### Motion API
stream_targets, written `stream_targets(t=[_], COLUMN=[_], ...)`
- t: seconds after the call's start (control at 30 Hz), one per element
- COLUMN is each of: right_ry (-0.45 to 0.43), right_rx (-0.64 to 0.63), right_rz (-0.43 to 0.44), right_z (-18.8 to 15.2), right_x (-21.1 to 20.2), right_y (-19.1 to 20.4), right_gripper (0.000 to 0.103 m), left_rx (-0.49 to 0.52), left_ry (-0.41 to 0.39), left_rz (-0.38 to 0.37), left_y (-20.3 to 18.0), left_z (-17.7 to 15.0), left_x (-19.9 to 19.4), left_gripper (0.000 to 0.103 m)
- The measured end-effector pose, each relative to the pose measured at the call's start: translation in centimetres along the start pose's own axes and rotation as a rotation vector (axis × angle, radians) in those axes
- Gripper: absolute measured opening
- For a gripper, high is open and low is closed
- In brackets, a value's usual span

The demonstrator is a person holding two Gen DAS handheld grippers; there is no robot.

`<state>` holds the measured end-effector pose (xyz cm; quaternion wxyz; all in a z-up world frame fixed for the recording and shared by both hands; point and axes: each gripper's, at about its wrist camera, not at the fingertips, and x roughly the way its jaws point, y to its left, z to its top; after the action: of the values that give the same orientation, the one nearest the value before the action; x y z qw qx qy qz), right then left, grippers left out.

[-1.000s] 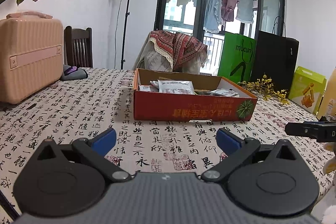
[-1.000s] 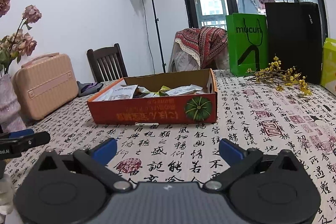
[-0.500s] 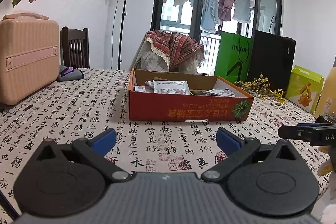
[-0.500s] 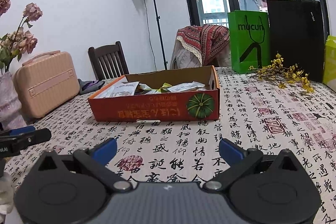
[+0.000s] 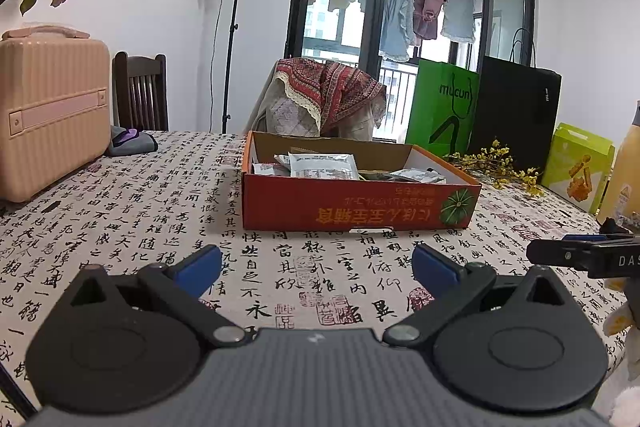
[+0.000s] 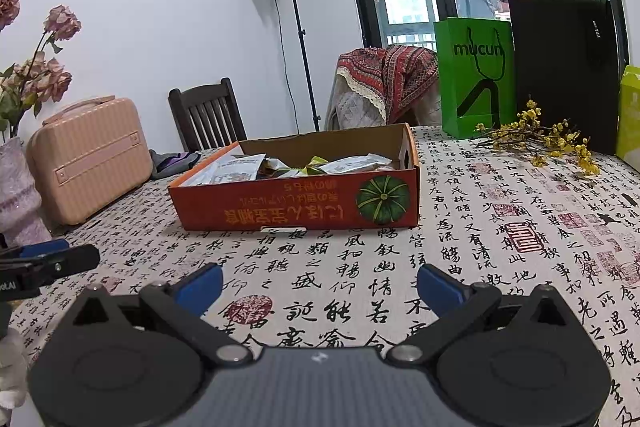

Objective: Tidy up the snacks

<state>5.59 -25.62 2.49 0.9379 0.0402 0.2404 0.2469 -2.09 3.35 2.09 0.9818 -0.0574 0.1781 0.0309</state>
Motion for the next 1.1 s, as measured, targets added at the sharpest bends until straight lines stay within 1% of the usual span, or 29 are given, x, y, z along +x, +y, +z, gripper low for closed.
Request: stream_targets(t=[1.1], right_ry=[0.007], right_rx=[-0.001], right_rz=[0.001], right_z=[-0.15], right_x=[0.13], right_y=[0.13], right_gripper=[0.103], left_rx=[0.018], left_ry=[-0.012], left_rz=[-0.032], left_y=[-0.24], left_z=[-0.09], left_x=[-0.28], left_gripper=[0.103])
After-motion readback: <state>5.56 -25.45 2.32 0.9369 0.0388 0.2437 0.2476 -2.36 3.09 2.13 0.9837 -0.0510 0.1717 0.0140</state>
